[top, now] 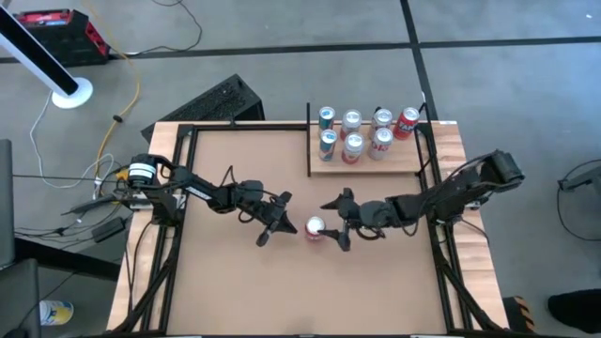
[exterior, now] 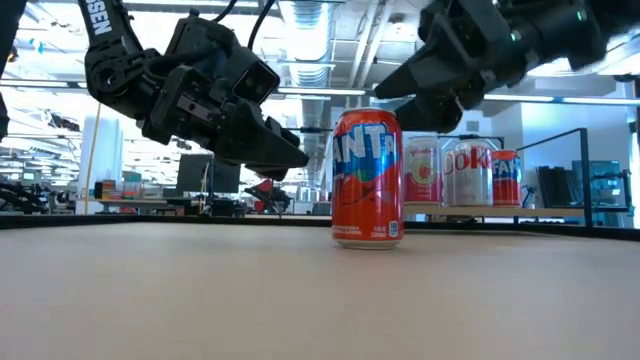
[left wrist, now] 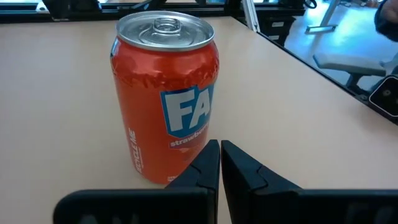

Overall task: Place canned beverage on shelf
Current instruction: Put the orange soda can on the shelf aligned with the orange soda can

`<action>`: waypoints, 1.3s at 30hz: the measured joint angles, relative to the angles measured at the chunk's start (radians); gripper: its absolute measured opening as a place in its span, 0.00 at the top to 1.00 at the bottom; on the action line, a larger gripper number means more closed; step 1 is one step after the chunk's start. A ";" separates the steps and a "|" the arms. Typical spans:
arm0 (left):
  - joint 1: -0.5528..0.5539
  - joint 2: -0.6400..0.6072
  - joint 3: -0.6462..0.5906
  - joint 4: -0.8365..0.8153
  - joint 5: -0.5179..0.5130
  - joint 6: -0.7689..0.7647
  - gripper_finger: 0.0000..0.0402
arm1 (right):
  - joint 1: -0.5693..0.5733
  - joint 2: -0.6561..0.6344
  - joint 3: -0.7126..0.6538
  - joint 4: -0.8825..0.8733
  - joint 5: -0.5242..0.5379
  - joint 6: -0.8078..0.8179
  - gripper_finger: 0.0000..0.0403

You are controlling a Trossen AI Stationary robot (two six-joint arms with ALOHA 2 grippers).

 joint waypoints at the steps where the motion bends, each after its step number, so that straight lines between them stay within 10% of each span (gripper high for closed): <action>1: 0.000 0.000 0.000 -0.003 0.000 0.000 1.00 | 0.001 -0.021 0.025 -0.088 0.000 0.026 0.01; 19: 0.010 0.000 0.001 -0.087 -0.002 0.014 1.00 | 0.120 0.152 0.568 -0.910 0.289 0.380 0.02; 39: 0.010 0.000 0.000 -0.112 -0.005 0.023 1.00 | 0.115 0.287 0.712 -1.130 0.312 0.576 0.02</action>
